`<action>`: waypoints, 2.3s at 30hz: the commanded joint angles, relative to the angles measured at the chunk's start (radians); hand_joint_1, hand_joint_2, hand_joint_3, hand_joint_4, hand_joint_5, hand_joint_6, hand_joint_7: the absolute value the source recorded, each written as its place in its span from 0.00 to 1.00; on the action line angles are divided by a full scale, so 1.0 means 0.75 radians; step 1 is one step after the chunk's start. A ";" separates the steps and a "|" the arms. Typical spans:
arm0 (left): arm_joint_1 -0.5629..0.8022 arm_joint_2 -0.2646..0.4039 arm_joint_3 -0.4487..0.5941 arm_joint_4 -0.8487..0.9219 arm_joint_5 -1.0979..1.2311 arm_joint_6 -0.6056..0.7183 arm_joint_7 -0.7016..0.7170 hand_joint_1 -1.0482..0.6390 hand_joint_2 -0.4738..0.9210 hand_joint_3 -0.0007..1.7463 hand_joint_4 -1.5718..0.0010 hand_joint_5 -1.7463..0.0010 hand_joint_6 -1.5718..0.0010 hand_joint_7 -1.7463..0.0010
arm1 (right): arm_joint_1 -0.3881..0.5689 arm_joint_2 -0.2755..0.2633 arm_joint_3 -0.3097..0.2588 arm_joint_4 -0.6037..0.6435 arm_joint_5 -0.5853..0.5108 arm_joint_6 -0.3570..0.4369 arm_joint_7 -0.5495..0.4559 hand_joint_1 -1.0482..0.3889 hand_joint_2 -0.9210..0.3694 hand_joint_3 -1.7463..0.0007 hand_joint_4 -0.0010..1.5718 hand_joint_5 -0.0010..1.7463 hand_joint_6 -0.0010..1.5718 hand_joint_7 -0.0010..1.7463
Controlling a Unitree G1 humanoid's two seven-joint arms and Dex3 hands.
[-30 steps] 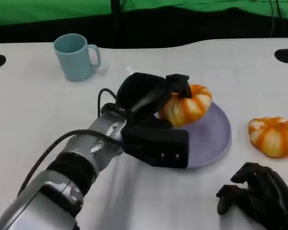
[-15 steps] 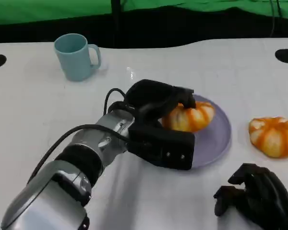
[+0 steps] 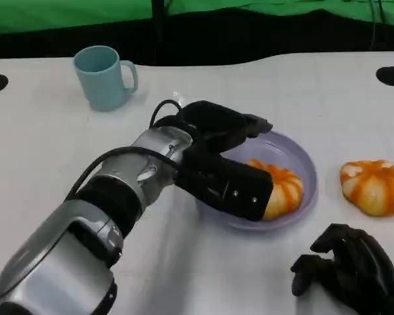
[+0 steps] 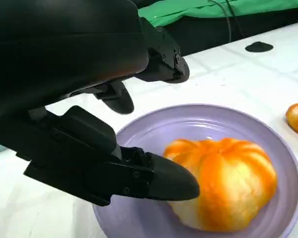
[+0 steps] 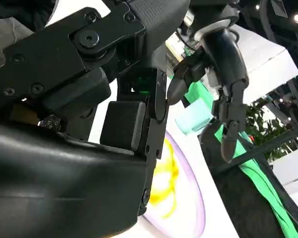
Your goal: Grasp the bread from the table and place it into the plate.
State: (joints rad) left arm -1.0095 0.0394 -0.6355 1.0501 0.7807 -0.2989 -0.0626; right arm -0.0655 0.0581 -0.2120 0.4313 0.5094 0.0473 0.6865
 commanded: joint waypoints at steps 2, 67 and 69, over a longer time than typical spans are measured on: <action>-0.013 0.046 -0.007 -0.101 0.007 0.036 -0.060 0.00 1.00 0.24 0.86 0.70 0.86 0.98 | 0.004 -0.014 -0.010 0.002 0.008 -0.016 0.009 0.00 0.12 1.00 0.99 0.43 1.00 0.20; 1.326 -0.085 0.894 -0.938 -1.765 0.044 -0.710 0.20 1.00 0.16 0.47 0.00 0.64 0.04 | -0.011 -0.026 -0.012 0.017 0.026 -0.009 0.030 0.01 0.13 1.00 0.99 0.42 1.00 0.18; 1.343 -0.087 0.904 -0.955 -1.770 0.089 -0.717 0.20 1.00 0.16 0.47 0.00 0.64 0.01 | -0.009 -0.029 -0.009 0.016 0.023 -0.012 0.031 0.01 0.13 1.00 0.99 0.42 1.00 0.18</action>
State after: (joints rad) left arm -0.0259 -0.0297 0.0261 0.3589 -0.5325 -0.2687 -0.5817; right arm -0.0754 0.0503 -0.2144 0.4555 0.5226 0.0387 0.7038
